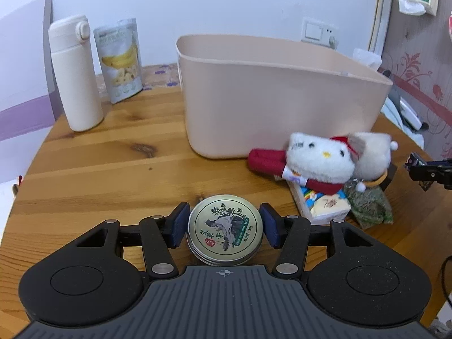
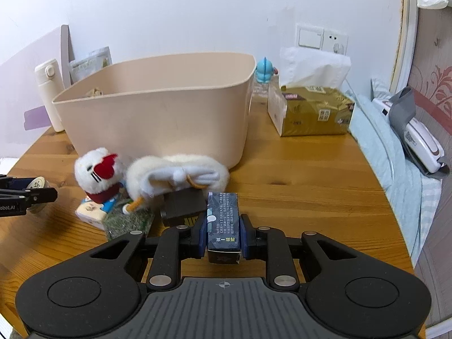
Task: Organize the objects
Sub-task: 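Grasp the round tin with left tool while right tool grasps the dark pack, then carry the tin with left tool while right tool carries the pack over the bin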
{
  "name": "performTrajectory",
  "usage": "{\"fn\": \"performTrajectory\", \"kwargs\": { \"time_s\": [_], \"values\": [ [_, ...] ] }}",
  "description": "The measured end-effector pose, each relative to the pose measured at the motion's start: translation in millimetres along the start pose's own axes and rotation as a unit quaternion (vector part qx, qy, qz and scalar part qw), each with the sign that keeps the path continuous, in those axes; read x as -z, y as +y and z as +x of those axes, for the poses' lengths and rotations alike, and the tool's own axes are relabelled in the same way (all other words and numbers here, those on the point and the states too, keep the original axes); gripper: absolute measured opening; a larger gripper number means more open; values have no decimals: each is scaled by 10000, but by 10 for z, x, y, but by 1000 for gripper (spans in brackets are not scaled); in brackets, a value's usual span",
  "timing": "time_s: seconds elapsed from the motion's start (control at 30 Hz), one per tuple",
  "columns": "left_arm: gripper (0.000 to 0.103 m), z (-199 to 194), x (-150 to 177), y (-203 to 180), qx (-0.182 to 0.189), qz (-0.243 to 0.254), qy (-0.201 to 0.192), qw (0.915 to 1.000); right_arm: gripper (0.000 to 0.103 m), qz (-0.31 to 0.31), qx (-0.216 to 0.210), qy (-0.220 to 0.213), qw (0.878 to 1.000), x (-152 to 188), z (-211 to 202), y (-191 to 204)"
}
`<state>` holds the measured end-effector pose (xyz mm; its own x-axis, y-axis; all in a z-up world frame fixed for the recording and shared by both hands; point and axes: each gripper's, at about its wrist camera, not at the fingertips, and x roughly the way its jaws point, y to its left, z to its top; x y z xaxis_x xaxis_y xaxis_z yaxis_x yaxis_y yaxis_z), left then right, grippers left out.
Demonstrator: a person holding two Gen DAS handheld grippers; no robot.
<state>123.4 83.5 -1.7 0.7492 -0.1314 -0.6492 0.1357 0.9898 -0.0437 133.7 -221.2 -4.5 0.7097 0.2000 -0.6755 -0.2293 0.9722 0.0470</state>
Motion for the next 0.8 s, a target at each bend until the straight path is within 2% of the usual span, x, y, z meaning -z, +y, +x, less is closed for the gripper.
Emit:
{"fn": "performTrajectory", "kwargs": {
  "time_s": [0.43,0.6,0.8],
  "values": [
    [56,-341,-376,-22,-14,106,-640,9979,24,-92,89,-612,9980,-324,-319,30],
    [56,-470,-579,-22,-12,107,-972,9952,24,-175,17,-841,9963,-502,-358,102],
    [56,-466,-817,-16,-69,140,-1193,9927,24,-207,-27,-1004,9947,-696,-344,152]
  ]
}}
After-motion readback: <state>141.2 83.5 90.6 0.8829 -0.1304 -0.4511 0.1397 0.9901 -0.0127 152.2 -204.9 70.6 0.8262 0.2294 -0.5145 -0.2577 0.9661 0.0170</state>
